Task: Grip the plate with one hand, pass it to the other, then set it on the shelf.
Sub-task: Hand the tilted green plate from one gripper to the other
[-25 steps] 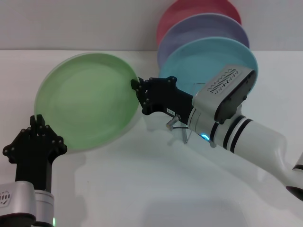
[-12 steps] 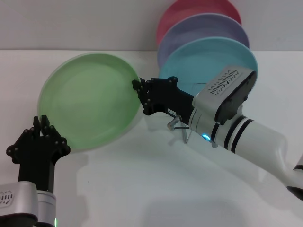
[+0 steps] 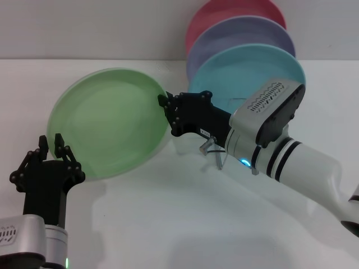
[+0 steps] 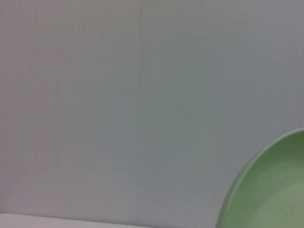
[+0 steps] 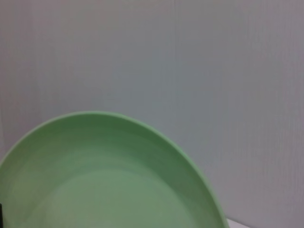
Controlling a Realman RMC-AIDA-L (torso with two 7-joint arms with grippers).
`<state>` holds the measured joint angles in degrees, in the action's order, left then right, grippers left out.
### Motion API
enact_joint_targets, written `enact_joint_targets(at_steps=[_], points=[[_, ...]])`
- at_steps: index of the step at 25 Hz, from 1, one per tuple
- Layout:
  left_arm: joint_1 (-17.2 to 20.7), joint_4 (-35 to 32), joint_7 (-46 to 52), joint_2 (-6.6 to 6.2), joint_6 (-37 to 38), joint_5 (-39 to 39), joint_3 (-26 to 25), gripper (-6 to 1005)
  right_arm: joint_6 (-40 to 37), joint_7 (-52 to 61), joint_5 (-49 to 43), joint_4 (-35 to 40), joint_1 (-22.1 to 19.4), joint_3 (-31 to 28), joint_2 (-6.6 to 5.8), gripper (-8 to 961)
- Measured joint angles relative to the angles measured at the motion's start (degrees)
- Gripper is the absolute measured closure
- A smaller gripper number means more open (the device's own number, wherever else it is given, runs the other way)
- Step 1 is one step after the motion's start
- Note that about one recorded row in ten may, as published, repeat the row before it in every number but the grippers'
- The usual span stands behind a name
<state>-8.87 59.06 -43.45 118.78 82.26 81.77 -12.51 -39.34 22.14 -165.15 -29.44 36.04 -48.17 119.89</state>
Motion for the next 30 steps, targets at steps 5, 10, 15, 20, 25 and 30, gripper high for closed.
enact_joint_targets(at_steps=[5,10,15,20,25,30], points=[[-0.05,-0.01,0.66,-0.11,0.75,0.25,0.86,804,-0.01,0.00,0.51,0.12,0.06,-0.17,-0.01,934],[2.16,-0.45,4.38,-0.27,3.13,5.81,1.43,804,-0.04,-0.05,0.68,0.35,0.21,-0.99,-0.01,934],[4.40,-4.97,13.90,-0.41,8.26,12.34,1.45,804,-1.10,-0.53,0.73,0.49,0.23,-1.56,-0.01,935],[4.11,-13.27,25.74,-0.40,11.53,14.04,1.28,804,-4.43,-3.63,1.16,-1.24,-1.51,-1.67,-0.02,935],[3.23,-18.79,34.04,-0.51,11.95,13.98,-0.15,805,-8.39,-9.43,1.43,-7.34,-6.78,-3.39,-0.53,935],[2.07,-22.55,38.55,-0.65,10.94,13.94,-2.77,805,-10.92,-17.29,1.24,-15.25,-14.62,-6.83,-0.88,934]])
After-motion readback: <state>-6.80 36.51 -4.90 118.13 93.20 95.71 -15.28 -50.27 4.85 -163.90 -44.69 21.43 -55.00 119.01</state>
